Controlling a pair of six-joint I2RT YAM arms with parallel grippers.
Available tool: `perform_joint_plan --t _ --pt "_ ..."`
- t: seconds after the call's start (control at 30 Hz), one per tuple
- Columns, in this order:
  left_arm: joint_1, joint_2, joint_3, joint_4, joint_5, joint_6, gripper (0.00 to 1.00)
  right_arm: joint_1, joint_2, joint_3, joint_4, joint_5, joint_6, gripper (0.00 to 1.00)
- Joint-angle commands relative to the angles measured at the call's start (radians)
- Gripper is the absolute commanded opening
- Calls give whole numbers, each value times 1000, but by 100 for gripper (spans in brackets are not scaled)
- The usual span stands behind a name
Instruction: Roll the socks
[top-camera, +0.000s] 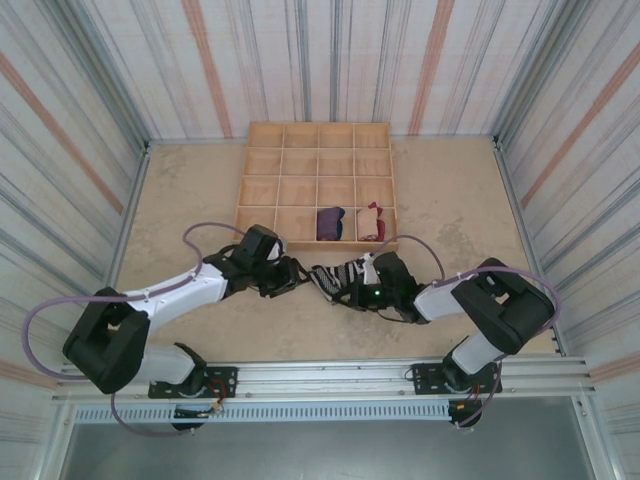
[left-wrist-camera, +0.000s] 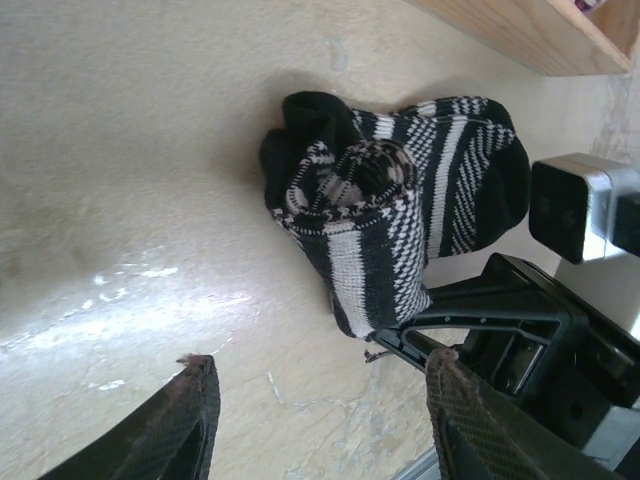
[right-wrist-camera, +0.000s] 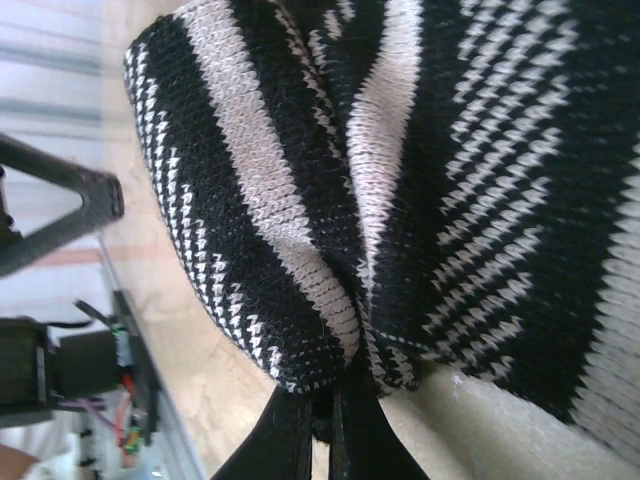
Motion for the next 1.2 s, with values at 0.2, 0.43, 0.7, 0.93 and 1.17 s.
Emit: perform_joint_plan --t 0.2,0.43,0.7,0.93,1.17 --pt "-80 141 110 51 -66 80 56 -48 -9 -43 -72 -8 177 0" --pt "-120 262 191 61 -87 55 56 -65 3 -34 -84 -17 162 0" --pt "-133 368 242 24 -105 22 44 -98 12 -35 -53 -61 127 0" --pt "-132 431 284 -15 -135 10 37 -90 -93 29 -288 -22 -42 1" --pt "-131 489 343 -12 -143 2 41 -97 -90 45 -326 -35 -77 1"
